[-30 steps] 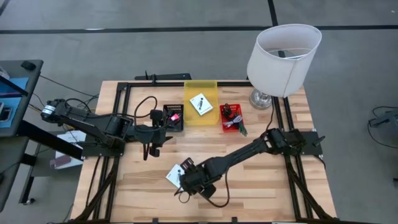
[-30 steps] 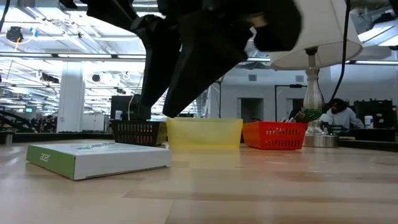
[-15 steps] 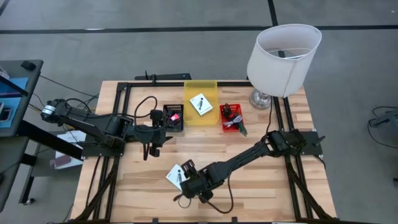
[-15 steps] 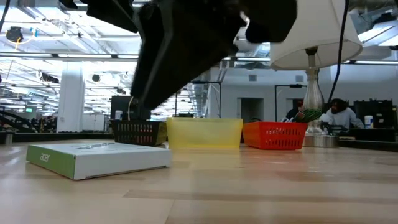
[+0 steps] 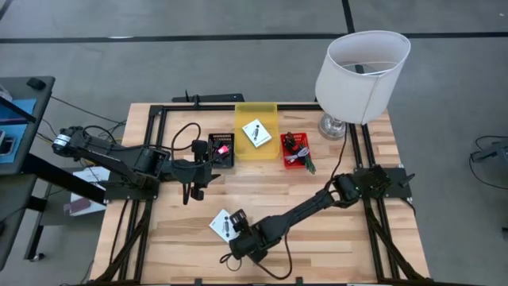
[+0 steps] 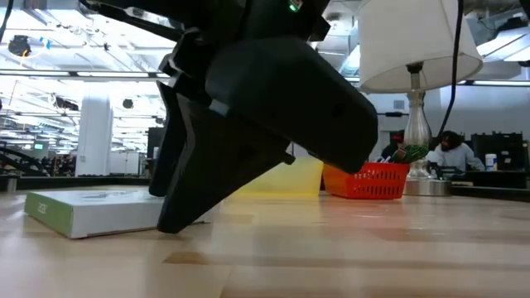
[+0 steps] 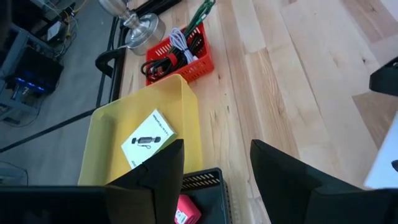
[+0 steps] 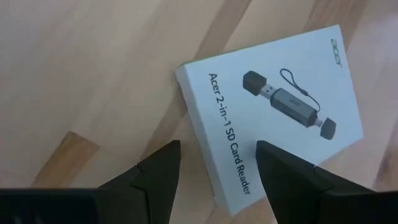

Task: Pick and place items into bin
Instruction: Put the white card reader box into the yellow bin

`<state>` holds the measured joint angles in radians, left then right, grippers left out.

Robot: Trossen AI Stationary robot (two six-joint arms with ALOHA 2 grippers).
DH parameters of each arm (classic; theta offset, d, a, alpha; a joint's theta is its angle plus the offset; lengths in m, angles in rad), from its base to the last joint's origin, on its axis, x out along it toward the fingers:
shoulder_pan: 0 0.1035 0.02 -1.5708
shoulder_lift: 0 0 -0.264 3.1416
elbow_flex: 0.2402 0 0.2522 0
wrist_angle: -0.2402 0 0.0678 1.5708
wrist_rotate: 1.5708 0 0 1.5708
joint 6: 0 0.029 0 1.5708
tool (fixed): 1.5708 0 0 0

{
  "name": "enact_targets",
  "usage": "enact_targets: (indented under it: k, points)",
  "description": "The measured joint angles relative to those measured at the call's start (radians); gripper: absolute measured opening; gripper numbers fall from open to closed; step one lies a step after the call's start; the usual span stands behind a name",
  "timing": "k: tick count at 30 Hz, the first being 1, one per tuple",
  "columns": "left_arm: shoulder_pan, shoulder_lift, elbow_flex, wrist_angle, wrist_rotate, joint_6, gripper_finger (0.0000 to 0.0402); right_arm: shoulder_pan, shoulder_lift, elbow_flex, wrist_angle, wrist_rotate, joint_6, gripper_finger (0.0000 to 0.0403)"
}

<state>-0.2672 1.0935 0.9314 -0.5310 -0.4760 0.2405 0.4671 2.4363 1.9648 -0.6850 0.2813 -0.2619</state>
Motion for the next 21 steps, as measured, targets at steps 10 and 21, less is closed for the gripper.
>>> enact_targets:
  k: [10, 21]
  points:
    - [0.000, 0.000, 0.000, -0.002, 0.000, 0.000, 0.0178, -0.012, 0.075, 0.008, 0.037, 0.009, 0.059, 0.0140]
    - [0.000, 0.000, 0.000, -0.002, 0.000, 0.000, 0.0178, 0.026, 0.077, 0.008, 0.027, 0.102, 0.213, 0.0002]
